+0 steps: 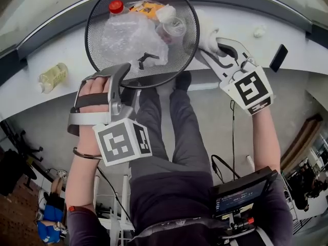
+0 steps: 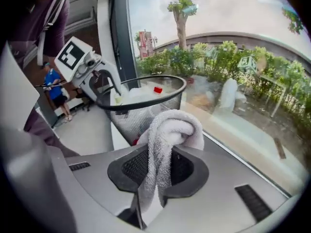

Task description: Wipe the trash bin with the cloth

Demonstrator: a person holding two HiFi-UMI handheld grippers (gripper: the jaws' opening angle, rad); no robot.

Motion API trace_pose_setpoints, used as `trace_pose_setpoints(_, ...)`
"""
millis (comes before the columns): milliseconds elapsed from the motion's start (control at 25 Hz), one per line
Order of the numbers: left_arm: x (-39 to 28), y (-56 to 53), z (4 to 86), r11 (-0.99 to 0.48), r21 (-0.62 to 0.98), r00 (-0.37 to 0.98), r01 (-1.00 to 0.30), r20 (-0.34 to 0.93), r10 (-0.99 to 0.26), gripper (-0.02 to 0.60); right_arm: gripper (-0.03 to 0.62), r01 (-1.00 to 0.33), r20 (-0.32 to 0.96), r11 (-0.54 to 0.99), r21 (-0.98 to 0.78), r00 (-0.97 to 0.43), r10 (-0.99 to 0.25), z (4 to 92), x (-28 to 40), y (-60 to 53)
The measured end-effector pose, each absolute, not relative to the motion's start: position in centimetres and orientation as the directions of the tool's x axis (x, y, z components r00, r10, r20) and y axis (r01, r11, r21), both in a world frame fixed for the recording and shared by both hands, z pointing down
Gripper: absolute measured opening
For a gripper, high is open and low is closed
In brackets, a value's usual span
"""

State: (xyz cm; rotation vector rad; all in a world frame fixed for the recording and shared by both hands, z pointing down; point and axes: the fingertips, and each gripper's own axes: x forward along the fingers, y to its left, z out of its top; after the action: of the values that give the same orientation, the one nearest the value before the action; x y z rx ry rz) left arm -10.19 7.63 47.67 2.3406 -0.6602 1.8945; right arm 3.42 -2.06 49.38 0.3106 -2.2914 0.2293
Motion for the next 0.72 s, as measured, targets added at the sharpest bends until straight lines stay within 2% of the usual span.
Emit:
trace_pose_setpoints(80,-10.3,7.4,48.3,-0.908,-0.223,0.138,-0.354,0.948,-0.287,0.201,0.086,-0.339,0.726,0.939,-0.055,-0.660,-0.195,48.8,3.2,-4.4)
trace_pose_setpoints(240,-9.7,7.1,48.1,-0.879,-0.130,0.164,-0.458,0.960,-0.227,0.198,0.086,-0.309,0.730,0.951,-0.010,-0.652,-0.204,49.0,0.9,-4.4)
trace_pose_setpoints(360,-9.9,6.6,48.0,-0.853,-0.128,0.151,-0.506,0.960,-0.234,0.198,0.084,-0.342,0.723,0.939,-0.022,-0.654,-0.221,49.5,0.3,-4.2)
trace_pose_setpoints(720,-7.5,6.2,47.5,-0.771,-0.078,0.180,-0.631,0.953,-0.244,0.190,0.084,-0.293,0.717,0.934,-0.202,-0.695,-0.063,50.4,-0.2,1.7)
